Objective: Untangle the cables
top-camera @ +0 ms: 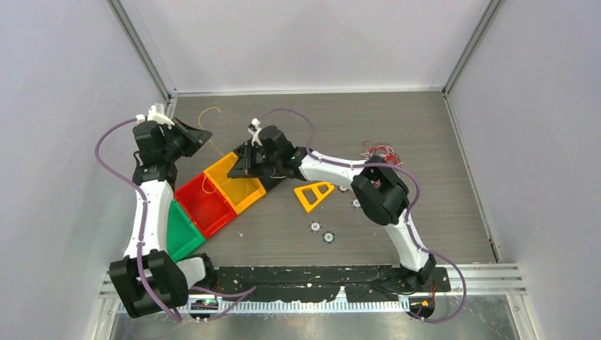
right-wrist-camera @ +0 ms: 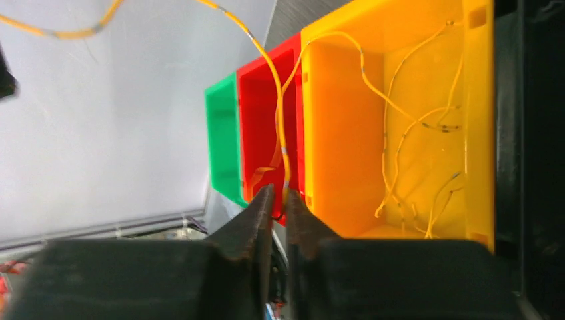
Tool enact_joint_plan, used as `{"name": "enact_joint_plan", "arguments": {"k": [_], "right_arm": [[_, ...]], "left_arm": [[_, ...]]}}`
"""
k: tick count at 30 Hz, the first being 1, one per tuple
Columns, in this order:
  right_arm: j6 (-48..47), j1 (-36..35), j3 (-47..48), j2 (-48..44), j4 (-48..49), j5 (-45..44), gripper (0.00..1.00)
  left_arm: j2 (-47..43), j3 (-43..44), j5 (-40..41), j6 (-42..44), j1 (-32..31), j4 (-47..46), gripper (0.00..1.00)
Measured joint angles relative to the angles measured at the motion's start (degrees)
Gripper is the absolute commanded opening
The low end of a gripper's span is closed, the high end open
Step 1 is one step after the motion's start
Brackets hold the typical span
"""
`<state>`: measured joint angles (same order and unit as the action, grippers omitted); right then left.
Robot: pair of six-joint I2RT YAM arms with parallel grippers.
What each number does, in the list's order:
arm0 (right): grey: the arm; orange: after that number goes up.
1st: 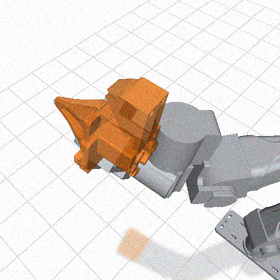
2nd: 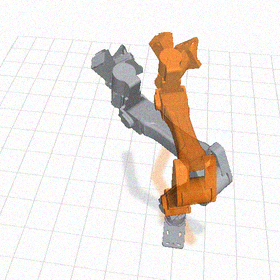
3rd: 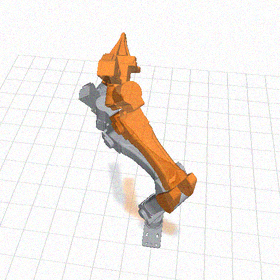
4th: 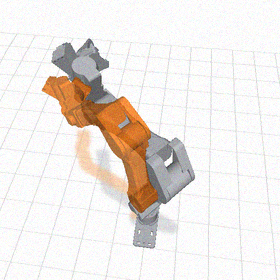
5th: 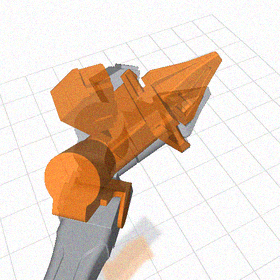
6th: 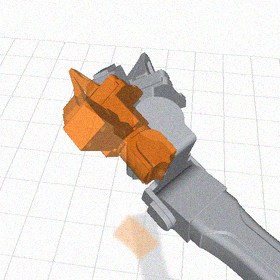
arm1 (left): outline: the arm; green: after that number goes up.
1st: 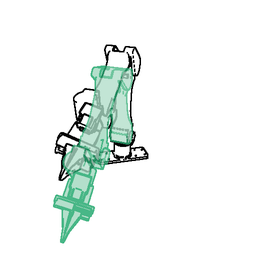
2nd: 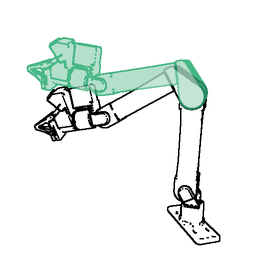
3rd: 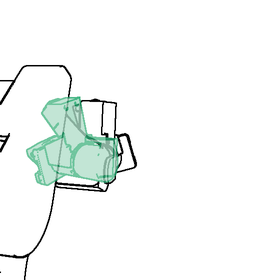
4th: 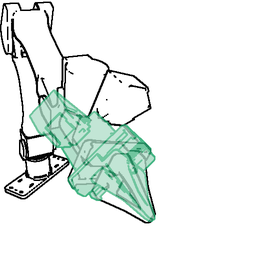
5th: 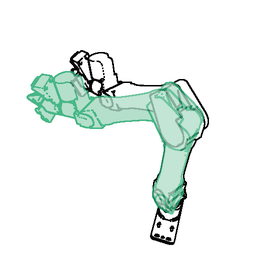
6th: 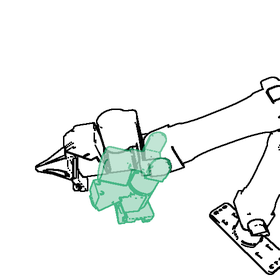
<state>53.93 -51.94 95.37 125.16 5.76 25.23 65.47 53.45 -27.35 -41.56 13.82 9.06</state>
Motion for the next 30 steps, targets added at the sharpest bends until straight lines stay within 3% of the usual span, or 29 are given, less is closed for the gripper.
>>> {"name": "enact_joint_plan", "arguments": {"k": [7, 16, 22, 30], "right_arm": [[-4.7, 3.5, 2.2, -0.1, -1.5, -1.9, 0.05], [-21.9, 4.2, 7.0, -1.8, -13.4, -11.0, 0.05], [-32.6, -0.5, 9.4, -1.8, -18.3, -16.6, 0.05], [-41.1, -5.4, 9.4, -1.8, -21.5, -22.8, 0.06]], "left_arm": [[0.0, 0.0, -1.0, 0.9, 0.6, 0.0, 0.0], [0.1, 0.3, -2.1, 8.7, 1.2, 1.5, 0.0], [0.5, 2.1, -2.5, 23.9, 1.2, 9.0, 0.0], [1.4, 5.0, 0.6, 46.2, 0.9, 26.8, 0.0]]}}
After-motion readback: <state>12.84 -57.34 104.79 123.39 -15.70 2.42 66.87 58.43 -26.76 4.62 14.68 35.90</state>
